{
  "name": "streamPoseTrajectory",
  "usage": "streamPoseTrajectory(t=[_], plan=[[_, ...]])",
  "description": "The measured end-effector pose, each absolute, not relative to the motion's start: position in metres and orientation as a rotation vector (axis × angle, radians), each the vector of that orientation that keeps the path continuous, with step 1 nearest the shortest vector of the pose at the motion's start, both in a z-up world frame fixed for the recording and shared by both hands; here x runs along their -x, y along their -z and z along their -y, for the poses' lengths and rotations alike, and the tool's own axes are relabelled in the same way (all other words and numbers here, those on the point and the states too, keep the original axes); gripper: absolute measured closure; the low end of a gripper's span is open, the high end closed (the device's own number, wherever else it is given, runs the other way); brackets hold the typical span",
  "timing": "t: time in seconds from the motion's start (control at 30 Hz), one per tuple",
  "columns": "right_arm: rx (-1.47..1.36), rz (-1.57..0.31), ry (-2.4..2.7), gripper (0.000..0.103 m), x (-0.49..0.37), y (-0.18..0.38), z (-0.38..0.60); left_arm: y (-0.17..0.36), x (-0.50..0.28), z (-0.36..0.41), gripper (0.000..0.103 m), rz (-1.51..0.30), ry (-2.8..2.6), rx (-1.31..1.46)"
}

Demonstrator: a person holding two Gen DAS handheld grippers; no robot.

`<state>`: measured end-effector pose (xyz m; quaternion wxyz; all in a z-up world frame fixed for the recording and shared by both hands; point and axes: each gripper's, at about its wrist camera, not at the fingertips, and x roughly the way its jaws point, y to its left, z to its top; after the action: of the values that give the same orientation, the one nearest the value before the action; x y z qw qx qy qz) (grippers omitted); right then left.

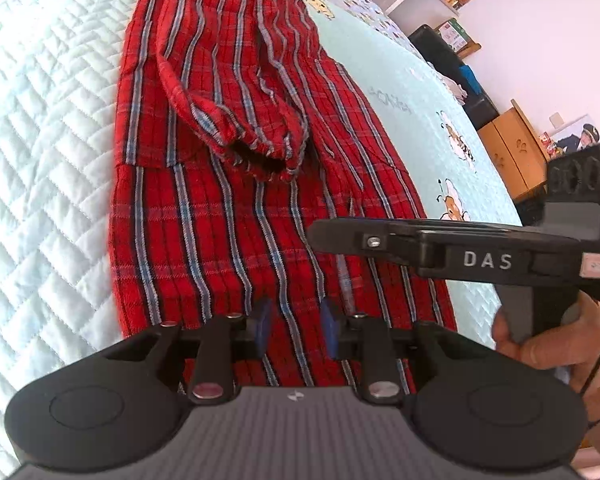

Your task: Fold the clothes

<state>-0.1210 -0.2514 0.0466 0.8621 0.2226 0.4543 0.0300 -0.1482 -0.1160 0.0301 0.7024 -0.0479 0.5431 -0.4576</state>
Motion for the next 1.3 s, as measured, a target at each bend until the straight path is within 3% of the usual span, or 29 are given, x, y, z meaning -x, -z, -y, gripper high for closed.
streamPoseTrajectory(t=[0.13,0.27,0.7,1.0,1.03,1.1,1.23,1.3], plan=[[-0.370,-0.984,-0.019,0.066,0.117,-0.046,0.245,-0.030,0.144,0.118,0.073,-1.214,1.029,0.113],[-0.405,-0.955,-0.081,0.056,0.110,-0.050,0.244,-0.029,0.145,0.120,0.072,-1.200,1.055,0.091],[-0.303,-1.033,0.115,0.058,0.109,-0.049,0.238,-0.024,0.139,0.119,0.072,-1.200,1.060,0.108],[-0.602,-0.987,0.054,0.058,0.101,-0.032,0.282,-0.023,0.138,0.118,0.073,-1.192,1.057,0.103],[-0.629,-0.978,0.029,0.061,0.103,-0.031,0.286,-0.023,0.138,0.118,0.073,-1.189,1.055,0.101],[-0.672,-0.975,-0.016,0.097,0.108,-0.026,0.292,-0.023,0.139,0.118,0.075,-1.180,1.049,0.088],[-0.740,-0.928,-0.082,0.103,0.113,-0.019,0.302,-0.024,0.139,0.119,0.086,-1.148,1.024,0.029],[-0.739,-0.893,-0.082,0.103,0.111,-0.018,0.302,-0.023,0.137,0.119,0.098,-1.141,1.003,0.003]])
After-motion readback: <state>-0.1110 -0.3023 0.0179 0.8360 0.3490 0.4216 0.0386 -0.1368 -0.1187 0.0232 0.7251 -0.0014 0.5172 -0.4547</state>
